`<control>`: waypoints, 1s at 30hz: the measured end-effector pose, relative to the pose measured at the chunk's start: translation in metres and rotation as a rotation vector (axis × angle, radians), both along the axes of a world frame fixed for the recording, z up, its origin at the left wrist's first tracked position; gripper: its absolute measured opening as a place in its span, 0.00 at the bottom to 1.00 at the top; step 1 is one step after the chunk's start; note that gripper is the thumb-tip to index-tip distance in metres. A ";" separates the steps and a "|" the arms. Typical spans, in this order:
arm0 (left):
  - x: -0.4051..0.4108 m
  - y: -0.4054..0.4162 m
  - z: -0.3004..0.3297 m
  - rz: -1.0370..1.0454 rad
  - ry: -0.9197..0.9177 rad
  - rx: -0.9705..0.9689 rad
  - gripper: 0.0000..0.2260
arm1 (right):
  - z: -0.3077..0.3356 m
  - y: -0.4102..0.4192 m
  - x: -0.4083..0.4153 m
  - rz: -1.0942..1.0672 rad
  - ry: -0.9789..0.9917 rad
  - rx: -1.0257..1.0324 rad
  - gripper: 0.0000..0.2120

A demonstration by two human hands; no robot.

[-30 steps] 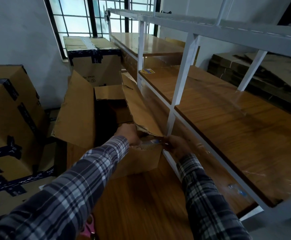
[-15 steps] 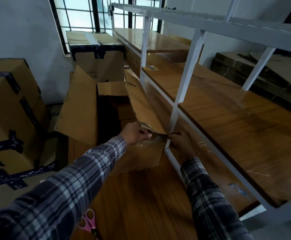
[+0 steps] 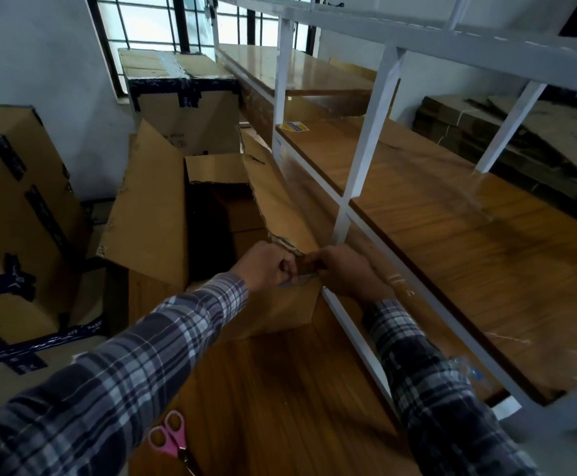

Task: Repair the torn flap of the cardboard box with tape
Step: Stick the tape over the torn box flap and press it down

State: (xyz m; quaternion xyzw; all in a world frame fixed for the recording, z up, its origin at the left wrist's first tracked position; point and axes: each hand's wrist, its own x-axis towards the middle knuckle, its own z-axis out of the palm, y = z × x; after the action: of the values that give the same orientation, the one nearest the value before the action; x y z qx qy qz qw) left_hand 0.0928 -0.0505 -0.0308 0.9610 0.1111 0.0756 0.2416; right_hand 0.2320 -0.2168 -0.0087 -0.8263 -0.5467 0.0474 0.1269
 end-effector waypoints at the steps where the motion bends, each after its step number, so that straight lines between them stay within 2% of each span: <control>1: -0.001 -0.001 0.000 -0.010 -0.018 0.026 0.07 | 0.000 0.001 0.001 -0.011 -0.070 -0.005 0.18; 4: -0.004 -0.002 0.000 -0.038 -0.060 0.058 0.06 | -0.006 0.001 0.004 -0.038 -0.215 0.090 0.13; 6: -0.005 -0.002 -0.002 -0.048 -0.063 0.054 0.06 | -0.015 -0.002 0.006 -0.032 -0.237 0.160 0.11; 11: -0.004 0.002 -0.005 -0.035 -0.052 0.028 0.04 | -0.025 -0.011 0.008 0.064 -0.303 0.187 0.11; 13: -0.003 0.002 -0.006 -0.039 -0.049 0.023 0.03 | -0.028 -0.017 0.010 0.090 -0.282 0.244 0.11; 18: -0.002 0.004 -0.010 -0.034 -0.046 0.026 0.03 | -0.047 -0.026 0.010 0.107 -0.265 0.287 0.21; 21: 0.000 0.005 -0.010 -0.039 -0.041 0.039 0.03 | -0.059 -0.026 0.010 0.094 -0.242 0.406 0.15; 25: 0.002 0.006 -0.008 -0.047 -0.032 0.042 0.02 | -0.069 -0.025 0.002 0.082 -0.260 0.581 0.17; 28: 0.003 0.006 -0.010 -0.042 -0.034 0.046 0.03 | -0.078 -0.022 0.008 0.019 -0.047 0.659 0.13; 30: 0.003 0.007 -0.011 -0.037 -0.032 0.055 0.04 | -0.082 -0.022 0.008 -0.056 0.243 0.655 0.07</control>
State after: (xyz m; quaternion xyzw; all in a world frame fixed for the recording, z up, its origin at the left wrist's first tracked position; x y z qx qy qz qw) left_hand 0.0962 -0.0436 -0.0421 0.9679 0.0872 0.0894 0.2181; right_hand 0.2402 -0.2384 -0.0903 -0.7448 -0.4909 -0.0362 0.4506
